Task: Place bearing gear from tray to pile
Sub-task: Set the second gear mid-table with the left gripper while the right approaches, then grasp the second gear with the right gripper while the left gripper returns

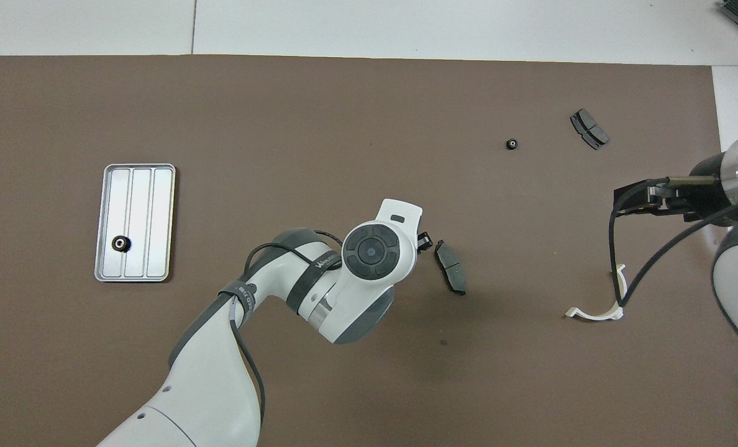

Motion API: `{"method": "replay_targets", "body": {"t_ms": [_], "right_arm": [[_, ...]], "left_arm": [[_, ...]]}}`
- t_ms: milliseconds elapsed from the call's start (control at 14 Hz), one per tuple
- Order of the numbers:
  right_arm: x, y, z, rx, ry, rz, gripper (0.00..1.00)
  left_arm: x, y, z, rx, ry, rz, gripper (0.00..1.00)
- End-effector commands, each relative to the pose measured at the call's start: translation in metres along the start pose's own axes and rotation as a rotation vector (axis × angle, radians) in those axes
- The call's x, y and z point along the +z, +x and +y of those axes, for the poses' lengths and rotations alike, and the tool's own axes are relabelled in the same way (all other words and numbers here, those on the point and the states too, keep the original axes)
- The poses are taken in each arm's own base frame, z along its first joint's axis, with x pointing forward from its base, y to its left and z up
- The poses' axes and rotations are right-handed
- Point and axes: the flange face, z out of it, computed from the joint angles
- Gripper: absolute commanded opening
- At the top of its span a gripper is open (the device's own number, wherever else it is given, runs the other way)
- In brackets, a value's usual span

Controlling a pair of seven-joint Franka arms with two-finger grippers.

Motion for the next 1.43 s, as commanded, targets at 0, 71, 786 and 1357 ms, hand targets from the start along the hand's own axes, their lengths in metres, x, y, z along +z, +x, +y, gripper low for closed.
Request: {"method": "replay_targets", "body": {"t_ms": [0, 71, 786, 1357], "right_arm": [[0.006, -0.006, -0.006, -0.021, 0.008, 0.018, 1.0], [0.01, -0.006, -0.022, -0.05, 0.009, 0.021, 1.0], [0.141, -0.022, -0.187, -0.083, 0.006, -0.001, 1.0], [0.251, -0.055, -0.255, -0.159, 0.017, 0.029, 1.0]], "left_arm": [[-0.044, 0.068, -0.026, -0.052, 0.012, 0.028, 0.91], [-0.062, 0.092, -0.039, -0.046, 0.035, 0.028, 0.91], [-0.164, 0.265, -0.259, 0.35, 0.205, -0.147, 0.92], [-0.138, 0.297, -0.383, 0.477, 0.222, -0.117, 0.9]]}}
